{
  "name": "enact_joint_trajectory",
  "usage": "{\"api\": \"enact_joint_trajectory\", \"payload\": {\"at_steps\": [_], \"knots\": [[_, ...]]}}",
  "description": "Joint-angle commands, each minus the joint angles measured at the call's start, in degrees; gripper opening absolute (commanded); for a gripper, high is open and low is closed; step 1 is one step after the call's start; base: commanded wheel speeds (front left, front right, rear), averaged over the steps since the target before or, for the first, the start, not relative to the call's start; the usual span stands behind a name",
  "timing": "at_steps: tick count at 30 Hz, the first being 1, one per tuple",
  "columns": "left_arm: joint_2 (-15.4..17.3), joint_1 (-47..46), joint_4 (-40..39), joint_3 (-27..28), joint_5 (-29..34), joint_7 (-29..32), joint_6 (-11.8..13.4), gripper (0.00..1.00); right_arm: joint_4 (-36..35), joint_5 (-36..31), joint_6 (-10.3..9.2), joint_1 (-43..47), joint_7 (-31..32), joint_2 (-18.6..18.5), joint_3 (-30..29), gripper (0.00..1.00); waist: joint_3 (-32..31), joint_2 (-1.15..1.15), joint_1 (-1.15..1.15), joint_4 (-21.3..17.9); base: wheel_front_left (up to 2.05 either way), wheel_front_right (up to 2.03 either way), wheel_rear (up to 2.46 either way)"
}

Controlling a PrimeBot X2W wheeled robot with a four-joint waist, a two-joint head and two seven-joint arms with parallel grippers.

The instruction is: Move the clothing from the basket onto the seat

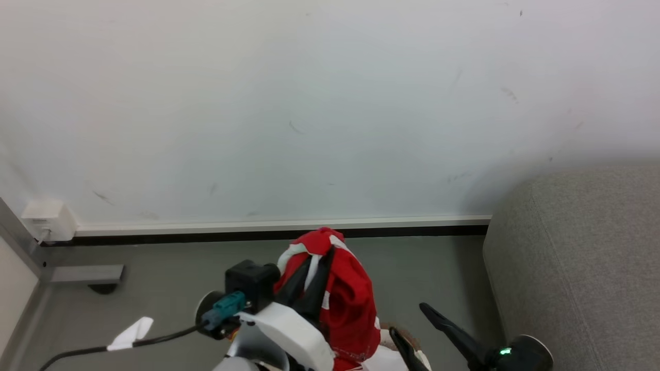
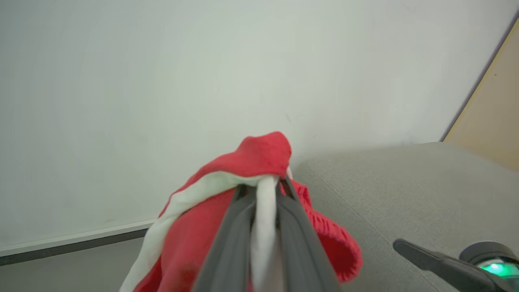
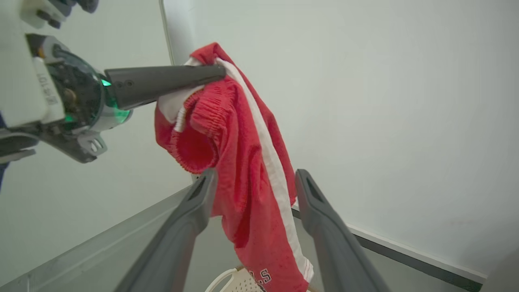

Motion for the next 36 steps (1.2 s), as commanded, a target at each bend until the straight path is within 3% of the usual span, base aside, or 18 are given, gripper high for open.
{"api": "enact_joint_trajectory", "payload": {"at_steps": [1,7,21,24,28,29,30,31,36], "knots": [[-0.5,-0.9,0.5,-0.8,0.7,0.3,-0.5,0.0,0.3,0.5,-0.12,-1.7,-0.2,-0.3,1.4,1.0,0.0,0.0,0.0,0.1,0.0,0.0,0.0],[-3.1,-2.7,1.4,-4.4,1.1,1.2,-2.4,0.0,2.2,1.4,-0.12,-6.2,-0.2,-0.5,5.5,1.0,0.1,0.0,0.0,0.1,0.0,0.0,0.0],[-6.1,-1.9,-0.2,-9.5,-2.7,3.7,-5.9,0.0,6.1,1.7,-0.12,-8.9,-0.2,-0.8,4.5,1.0,0.3,0.0,0.0,0.1,0.0,0.0,0.0],[-6.1,-1.6,0.0,-9.8,-3.1,4.0,-6.1,0.0,6.6,2.3,-0.12,-9.1,-0.2,-0.7,3.9,0.0,0.3,0.0,0.0,0.0,0.0,0.0,0.0],[-5.9,-1.3,1.3,-9.5,-3.0,3.3,-5.7,0.0,6.4,3.2,-0.12,-9.4,-0.2,-0.8,3.7,0.0,0.4,0.0,0.0,-0.3,0.0,0.0,0.0],[-5.8,-1.4,1.8,-9.4,-2.8,3.0,-5.6,0.21,6.3,3.5,-0.12,-9.5,-0.2,-1.0,3.4,0.0,0.5,0.0,0.0,-0.4,0.0,0.0,0.0],[-5.8,-1.4,2.2,-9.2,-2.6,2.6,-5.4,0.8,6.1,3.6,-0.12,-9.6,-0.2,-1.1,3.1,0.0,0.6,0.0,0.0,-0.6,0.0,0.0,0.0],[-5.7,-1.5,2.8,-9.2,-2.2,2.4,-5.2,1.0,5.9,3.8,-0.12,-9.6,-0.2,-1.2,2.7,0.0,0.7,0.0,0.0,-0.7,0.0,0.0,0.0],[-5.5,-1.8,5.1,-8.9,-1.7,1.0,-4.9,1.0,4.9,4.6,-0.12,-9.3,-0.2,-1.6,0.8,0.0,1.3,0.0,0.0,-2.1,0.0,0.0,0.0]]}}
